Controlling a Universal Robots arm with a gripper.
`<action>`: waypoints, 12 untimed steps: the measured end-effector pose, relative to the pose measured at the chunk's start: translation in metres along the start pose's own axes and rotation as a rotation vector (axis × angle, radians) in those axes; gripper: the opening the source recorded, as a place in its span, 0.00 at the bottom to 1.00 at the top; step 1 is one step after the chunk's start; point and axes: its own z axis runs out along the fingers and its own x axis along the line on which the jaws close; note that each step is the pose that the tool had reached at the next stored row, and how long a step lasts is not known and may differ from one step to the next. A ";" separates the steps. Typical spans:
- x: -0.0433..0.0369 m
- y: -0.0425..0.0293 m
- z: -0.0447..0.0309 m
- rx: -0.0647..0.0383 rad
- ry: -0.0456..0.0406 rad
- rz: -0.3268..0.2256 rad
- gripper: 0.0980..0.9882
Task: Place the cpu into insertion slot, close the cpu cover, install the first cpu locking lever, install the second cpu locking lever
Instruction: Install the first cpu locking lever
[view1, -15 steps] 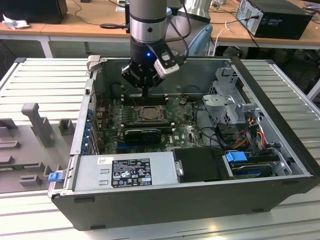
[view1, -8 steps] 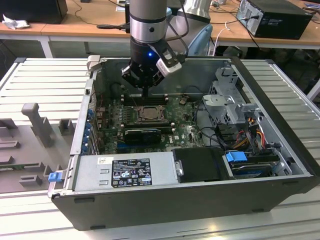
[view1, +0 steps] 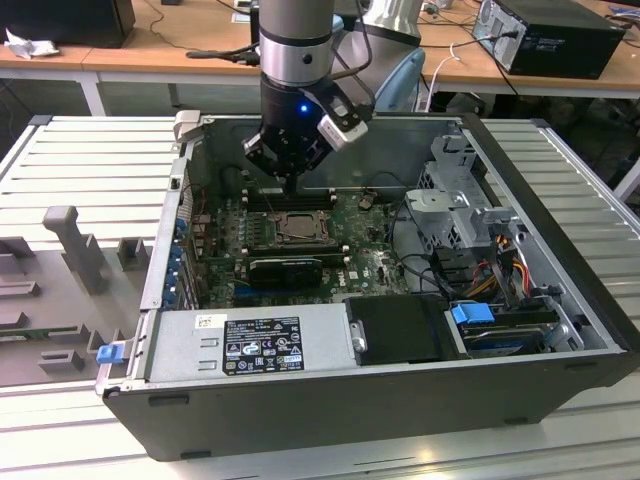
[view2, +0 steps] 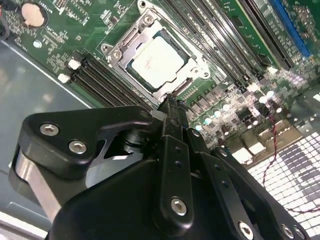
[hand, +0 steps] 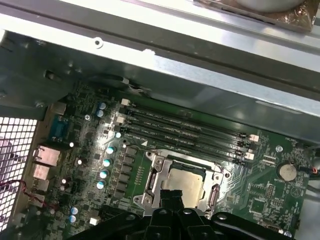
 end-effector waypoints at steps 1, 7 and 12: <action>0.0026 0.0007 0.0001 0.002 -0.0060 -0.001 0.01; 0.0131 0.0035 0.0013 0.005 -0.0206 0.052 0.01; 0.0131 0.0035 0.0032 0.006 -0.0238 0.146 0.01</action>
